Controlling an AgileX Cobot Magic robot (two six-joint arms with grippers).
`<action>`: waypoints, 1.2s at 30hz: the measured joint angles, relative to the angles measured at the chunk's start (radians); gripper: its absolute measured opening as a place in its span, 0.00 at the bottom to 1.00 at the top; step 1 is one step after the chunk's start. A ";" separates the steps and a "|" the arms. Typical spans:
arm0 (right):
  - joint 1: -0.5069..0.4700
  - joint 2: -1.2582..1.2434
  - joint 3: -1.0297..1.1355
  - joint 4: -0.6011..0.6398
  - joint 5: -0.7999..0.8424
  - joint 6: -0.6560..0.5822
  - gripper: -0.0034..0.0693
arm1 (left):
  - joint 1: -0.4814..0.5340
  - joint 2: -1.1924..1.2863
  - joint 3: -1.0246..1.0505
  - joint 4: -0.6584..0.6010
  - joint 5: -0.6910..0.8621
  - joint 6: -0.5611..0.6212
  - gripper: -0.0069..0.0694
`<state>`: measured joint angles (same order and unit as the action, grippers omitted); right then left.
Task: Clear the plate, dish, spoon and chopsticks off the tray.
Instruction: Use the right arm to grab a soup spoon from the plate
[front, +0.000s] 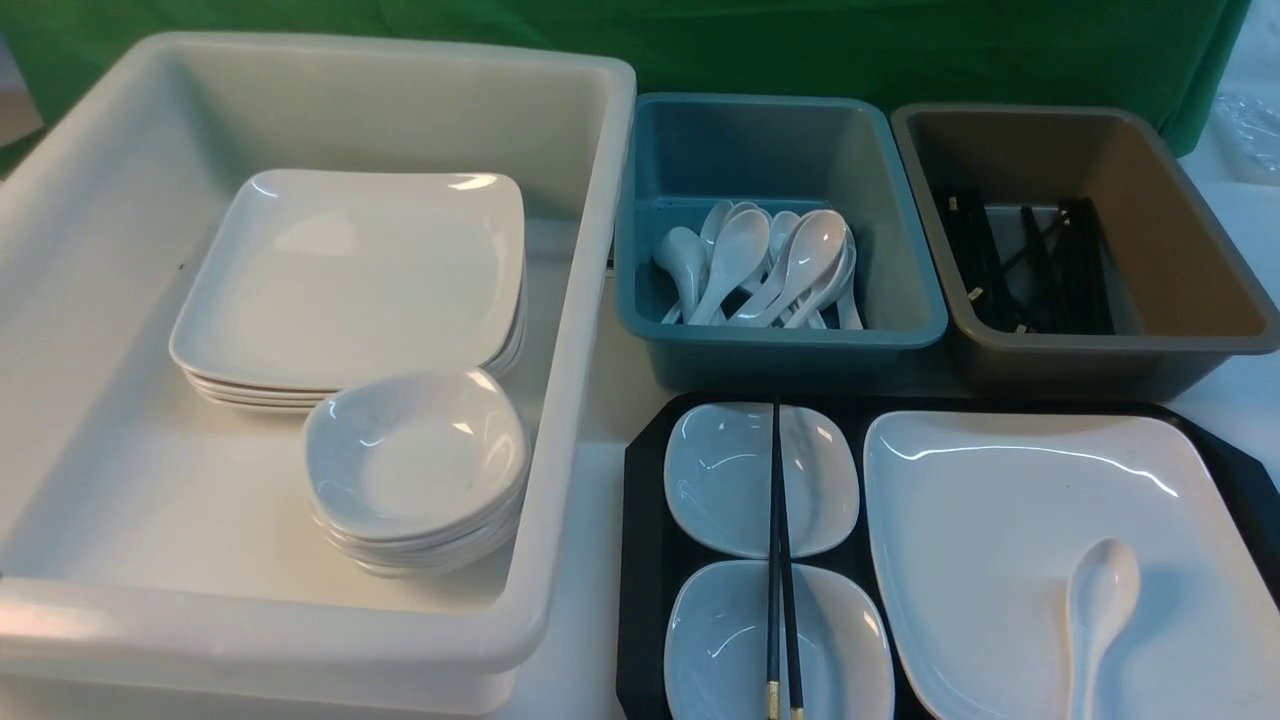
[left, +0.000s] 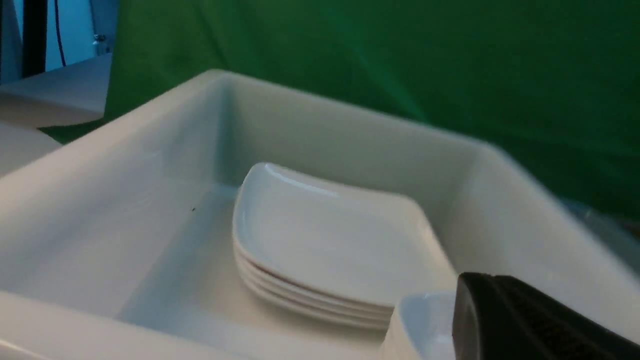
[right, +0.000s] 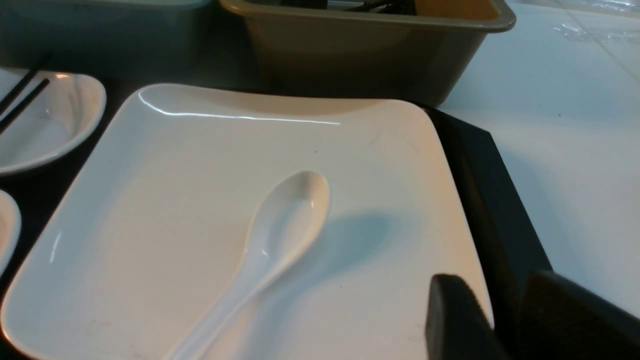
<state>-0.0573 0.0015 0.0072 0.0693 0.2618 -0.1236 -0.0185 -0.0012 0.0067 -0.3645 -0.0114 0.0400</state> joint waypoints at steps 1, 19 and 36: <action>0.000 0.000 0.000 0.000 0.000 0.000 0.38 | 0.000 0.000 0.000 -0.018 -0.027 -0.004 0.10; 0.000 0.000 0.000 -0.003 -0.038 0.011 0.38 | 0.000 0.000 0.000 0.079 -0.486 -0.295 0.10; 0.000 0.000 0.000 0.277 -0.449 0.509 0.38 | 0.000 0.374 -0.650 0.199 0.327 -0.285 0.10</action>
<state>-0.0573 0.0015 0.0072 0.3466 -0.1867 0.3850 -0.0185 0.3732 -0.6437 -0.1659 0.3154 -0.2449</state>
